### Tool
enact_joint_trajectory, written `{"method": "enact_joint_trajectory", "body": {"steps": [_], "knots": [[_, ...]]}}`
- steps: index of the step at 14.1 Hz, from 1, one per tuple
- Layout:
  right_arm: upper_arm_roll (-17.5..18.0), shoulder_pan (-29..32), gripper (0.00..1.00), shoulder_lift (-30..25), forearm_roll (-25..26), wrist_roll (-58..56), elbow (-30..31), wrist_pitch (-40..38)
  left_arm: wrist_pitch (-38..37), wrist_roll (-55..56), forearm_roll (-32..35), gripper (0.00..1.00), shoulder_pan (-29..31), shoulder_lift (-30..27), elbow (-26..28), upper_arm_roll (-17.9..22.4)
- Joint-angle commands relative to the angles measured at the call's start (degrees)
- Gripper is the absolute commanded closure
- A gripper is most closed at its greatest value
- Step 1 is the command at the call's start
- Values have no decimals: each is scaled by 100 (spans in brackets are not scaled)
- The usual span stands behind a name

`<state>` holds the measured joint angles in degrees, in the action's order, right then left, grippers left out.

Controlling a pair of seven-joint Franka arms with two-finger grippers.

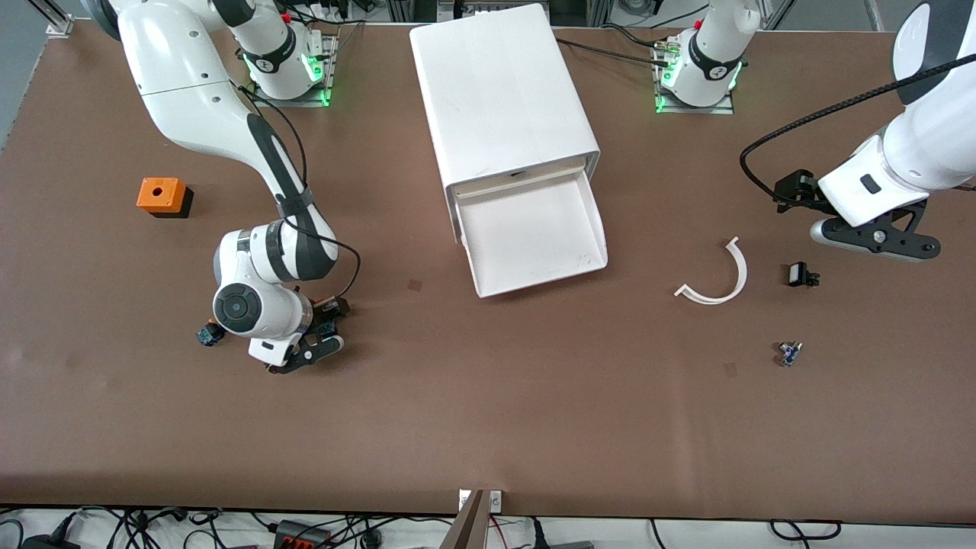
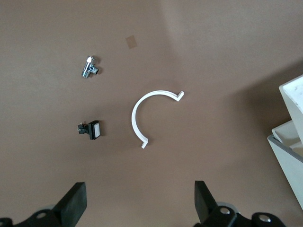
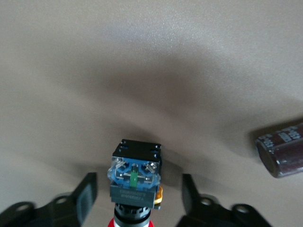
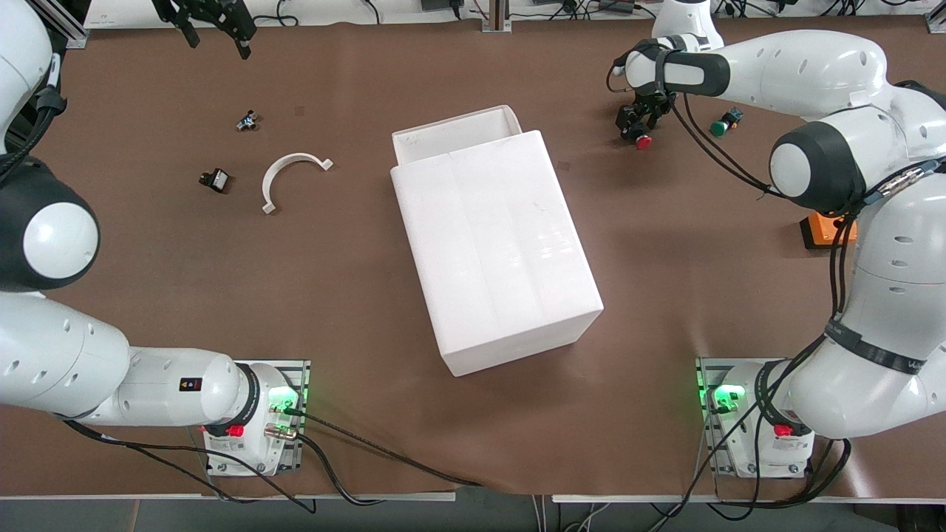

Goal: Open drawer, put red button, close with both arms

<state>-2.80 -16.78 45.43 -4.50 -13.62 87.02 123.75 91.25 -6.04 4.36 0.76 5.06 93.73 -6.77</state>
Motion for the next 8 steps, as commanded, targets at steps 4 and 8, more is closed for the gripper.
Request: {"method": "enact_joint_trajectory", "body": {"steps": [4,8], "knots": [[-19,-27,100,-78,28,-70,-543,-131,123,620,-15,0,162,-156,7,18],[8,-193,100,-87,2,-71,-1870,-956,-196,868,-32,0,153,-58,-311,-26]]}}
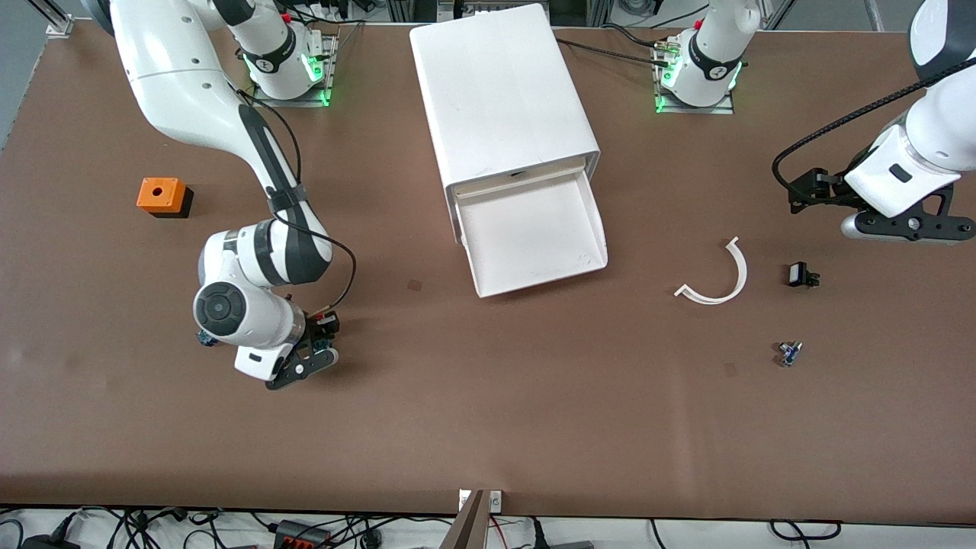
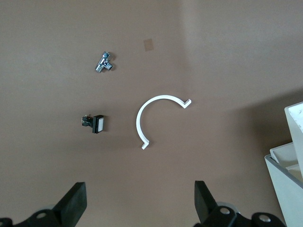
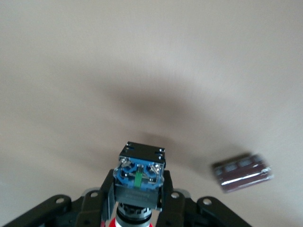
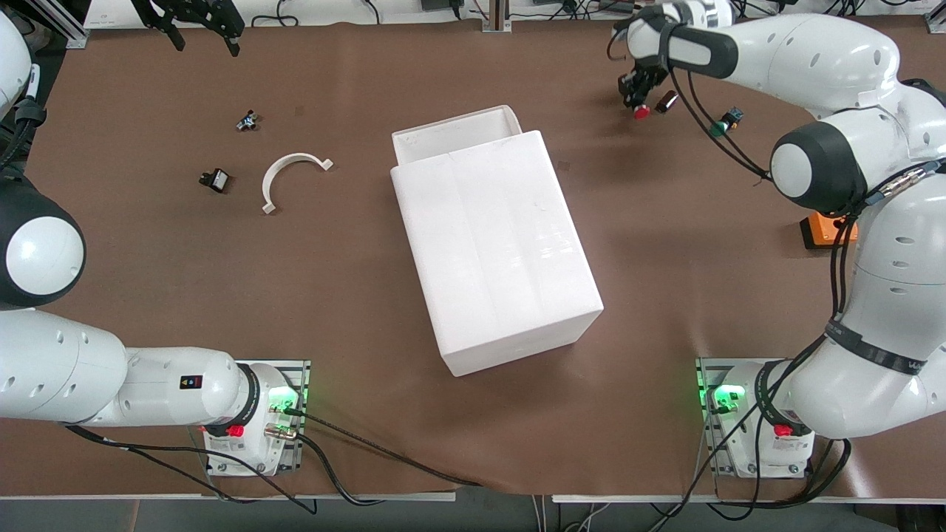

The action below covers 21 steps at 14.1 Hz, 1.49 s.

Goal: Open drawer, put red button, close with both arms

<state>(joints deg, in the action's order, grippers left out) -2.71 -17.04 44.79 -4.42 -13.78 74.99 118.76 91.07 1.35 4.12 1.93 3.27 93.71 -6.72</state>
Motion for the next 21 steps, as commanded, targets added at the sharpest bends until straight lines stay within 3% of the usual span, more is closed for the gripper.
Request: {"method": "enact_joint_trajectory", "body": {"steps": [1,5,12,21], "knots": [[7,-246,100,-31,-6,-54,-966,-598,-169,137,9,0,27,139,-414,-31],[-2,-940,100,-286,-32,181,-1302,-732,-195,137,-61,0,9,209,-521,-31],[-19,-2284,100,-269,-42,2403,-1601,-521,-221,286,-201,0,-18,209,-512,-40],[16,-2927,100,56,-103,3618,-1601,-424,-335,287,-298,0,0,201,-512,-49]]}}
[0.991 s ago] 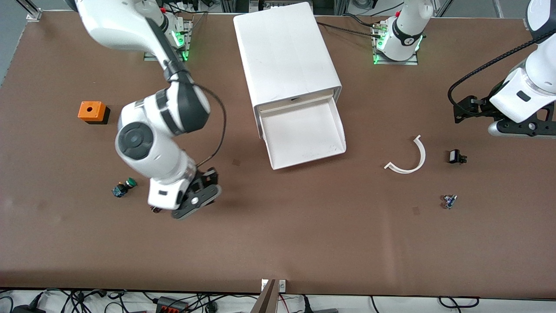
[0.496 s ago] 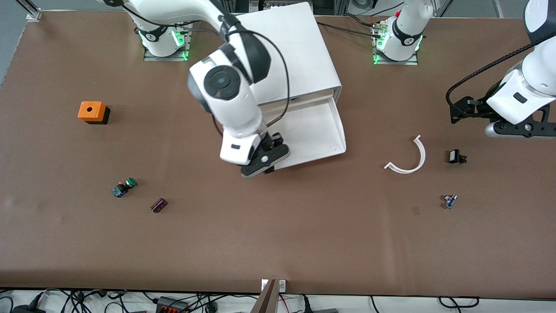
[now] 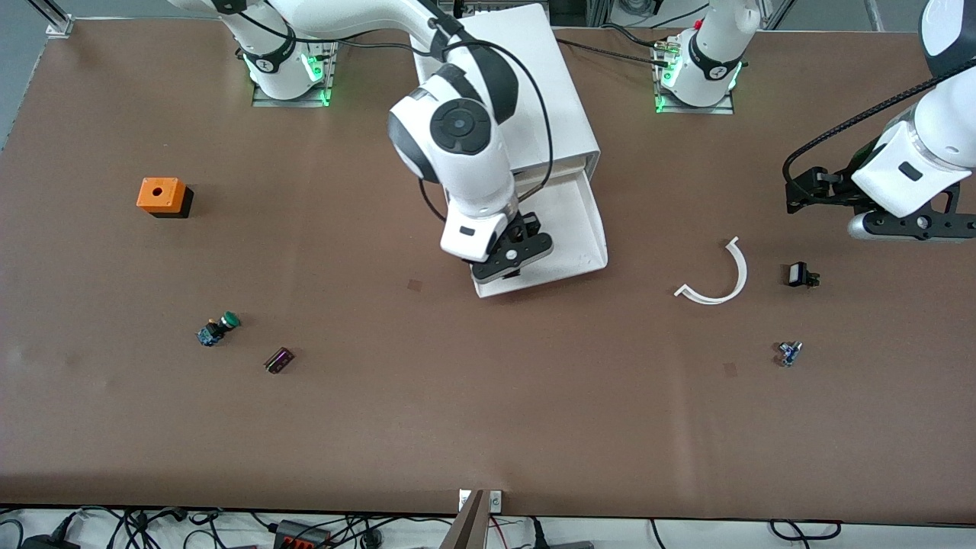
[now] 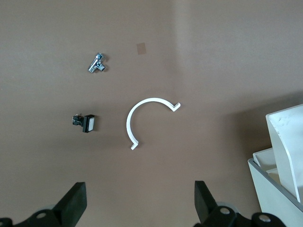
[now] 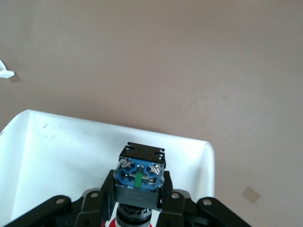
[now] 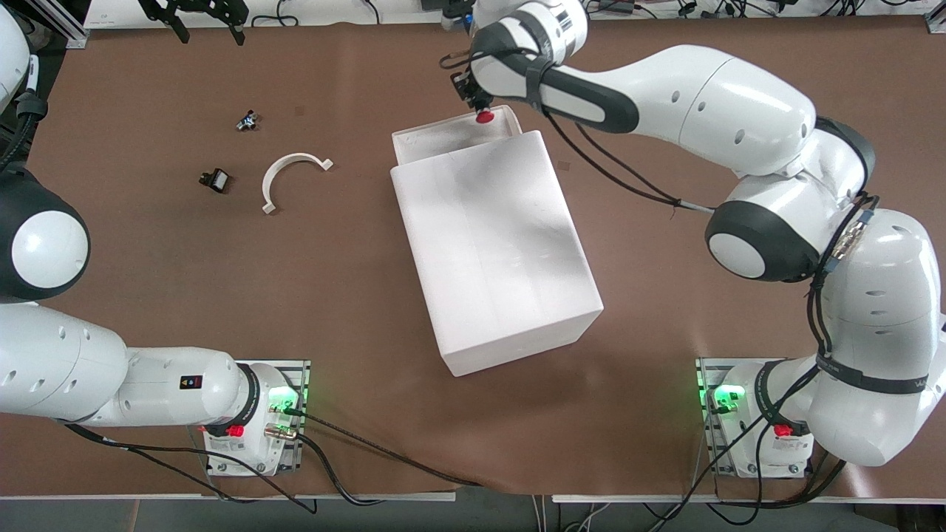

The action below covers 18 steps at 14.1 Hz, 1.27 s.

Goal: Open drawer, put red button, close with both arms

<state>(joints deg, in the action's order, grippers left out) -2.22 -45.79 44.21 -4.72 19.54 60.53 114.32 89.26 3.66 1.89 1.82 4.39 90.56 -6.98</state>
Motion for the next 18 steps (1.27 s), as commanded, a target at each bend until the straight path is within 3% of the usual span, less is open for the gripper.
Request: {"method": "enact_joint_trajectory", "body": {"steps": [1,7,15,17,18], "knots": [[20,-105,100,167,-73,418,-155,55,-163,56,-75,0,12,80,-196,-23],[231,-150,100,465,-64,823,-155,600,-199,56,-75,0,29,71,-196,-23],[222,-185,100,492,24,771,-137,82,-330,56,-66,0,-49,123,-205,-31],[205,-176,1,484,15,779,-146,82,-654,13,-75,0,-111,220,-196,-58],[179,-176,0,466,7,779,-155,82,-847,12,-75,0,-129,238,-196,-93]]}}
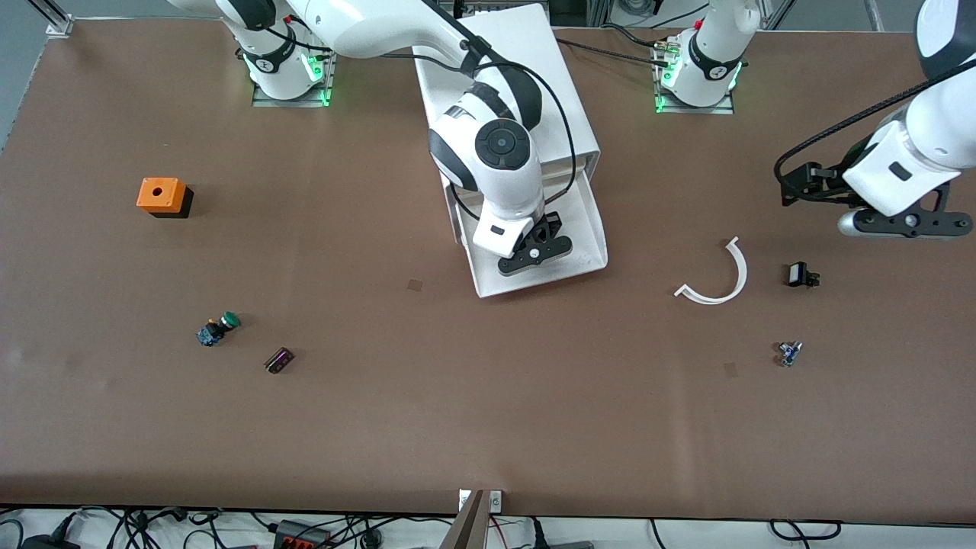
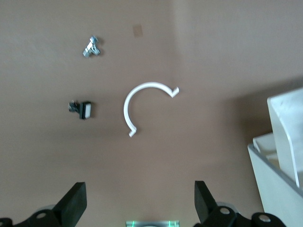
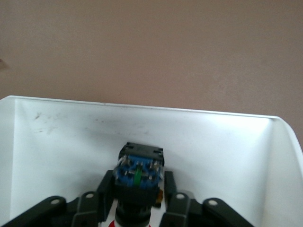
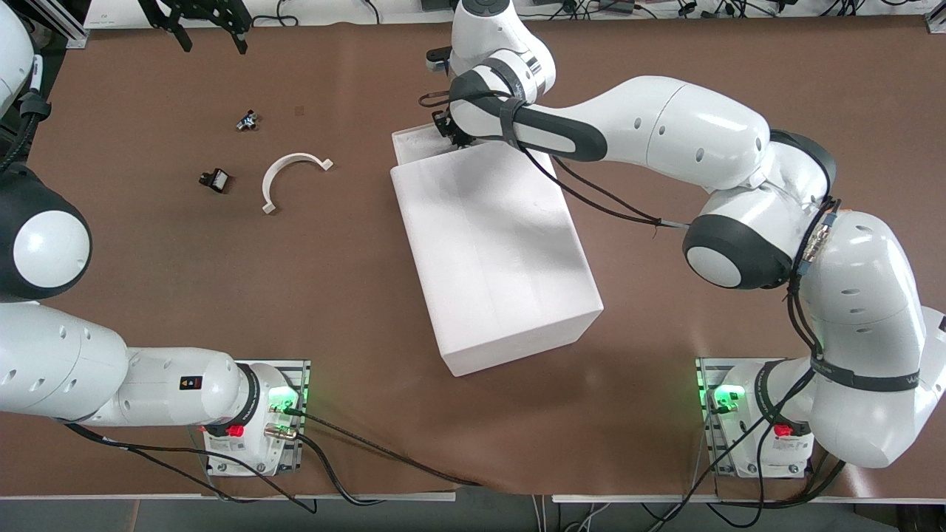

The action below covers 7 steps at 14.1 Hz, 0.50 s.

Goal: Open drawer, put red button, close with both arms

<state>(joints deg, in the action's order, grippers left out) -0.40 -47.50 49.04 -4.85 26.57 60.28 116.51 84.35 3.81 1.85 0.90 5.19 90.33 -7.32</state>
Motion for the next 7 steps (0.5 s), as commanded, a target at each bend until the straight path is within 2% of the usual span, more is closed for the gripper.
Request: {"method": "enact_joint_trajectory", "body": {"steps": [1,5,7], "knots": [[-13,4,0,-61,19,77,-131,-146,-593,32,-70,0,-98,175,-165,-146],[-39,380,0,-693,-8,121,-131,-558,-666,58,-70,0,-265,446,-86,-226],[-48,767,0,-957,27,95,-131,-760,-281,58,-79,0,-318,762,-121,-252]]}}
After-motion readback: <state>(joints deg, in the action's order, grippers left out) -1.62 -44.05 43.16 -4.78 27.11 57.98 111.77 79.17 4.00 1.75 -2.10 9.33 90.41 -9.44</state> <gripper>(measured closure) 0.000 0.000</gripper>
